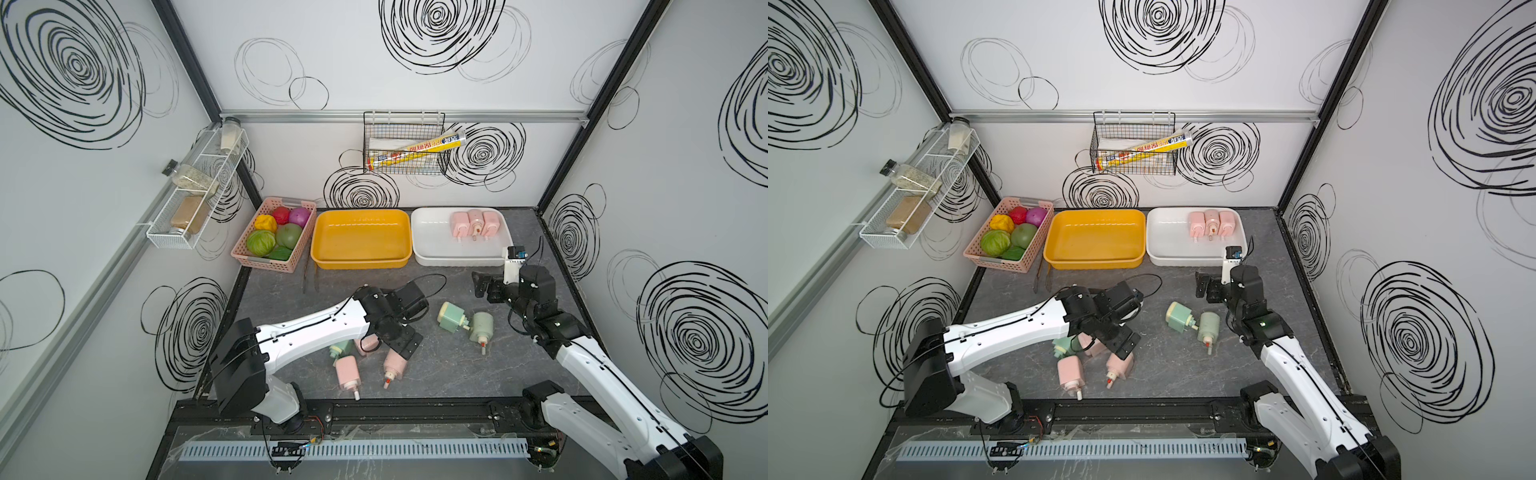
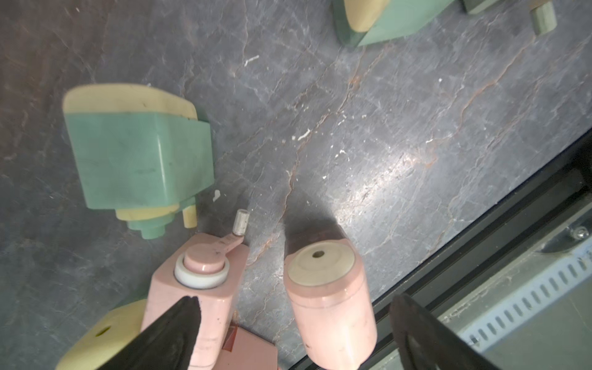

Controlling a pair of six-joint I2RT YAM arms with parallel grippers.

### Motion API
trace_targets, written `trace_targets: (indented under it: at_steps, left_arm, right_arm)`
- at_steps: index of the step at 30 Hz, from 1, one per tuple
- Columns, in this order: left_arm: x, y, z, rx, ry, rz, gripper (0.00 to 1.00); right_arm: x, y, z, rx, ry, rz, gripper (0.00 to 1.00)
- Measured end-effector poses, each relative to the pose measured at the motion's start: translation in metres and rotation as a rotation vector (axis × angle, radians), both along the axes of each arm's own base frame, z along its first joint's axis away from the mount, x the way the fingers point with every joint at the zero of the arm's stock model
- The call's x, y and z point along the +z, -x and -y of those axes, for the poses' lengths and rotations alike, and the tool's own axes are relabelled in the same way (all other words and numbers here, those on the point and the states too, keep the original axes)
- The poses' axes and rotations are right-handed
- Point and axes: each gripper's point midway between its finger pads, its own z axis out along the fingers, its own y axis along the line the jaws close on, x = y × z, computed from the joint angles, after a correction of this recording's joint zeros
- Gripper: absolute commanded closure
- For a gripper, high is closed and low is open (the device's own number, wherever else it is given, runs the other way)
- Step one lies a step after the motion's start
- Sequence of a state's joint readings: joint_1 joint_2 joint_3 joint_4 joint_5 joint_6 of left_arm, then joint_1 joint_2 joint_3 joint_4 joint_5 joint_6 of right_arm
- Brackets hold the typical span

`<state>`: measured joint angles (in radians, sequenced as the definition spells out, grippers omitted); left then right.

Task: Place the pencil sharpeners by color into the storage box
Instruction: Adjust the pencil sharpener at the center of the board, then move the pencil sharpener to the center of the board.

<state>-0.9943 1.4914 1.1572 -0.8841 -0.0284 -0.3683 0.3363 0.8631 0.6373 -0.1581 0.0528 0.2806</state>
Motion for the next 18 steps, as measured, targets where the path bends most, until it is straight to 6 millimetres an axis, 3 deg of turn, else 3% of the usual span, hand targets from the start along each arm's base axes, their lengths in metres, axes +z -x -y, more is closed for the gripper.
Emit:
trace_targets:
  at_steps: [13, 18]
  left_arm:
    - [-0.033, 0.023, 0.013, -0.037, -0.045, -0.096, 0.09]
    - [-0.047, 0.030, 0.015, -0.057, -0.086, -0.118, 0.18]
  right_arm:
    - [-0.003, 0.001, 0.002, -0.008, 0.004, -0.011, 0.00]
    - [-0.004, 0.001, 0.002, -0.008, 0.006, -0.014, 0.00]
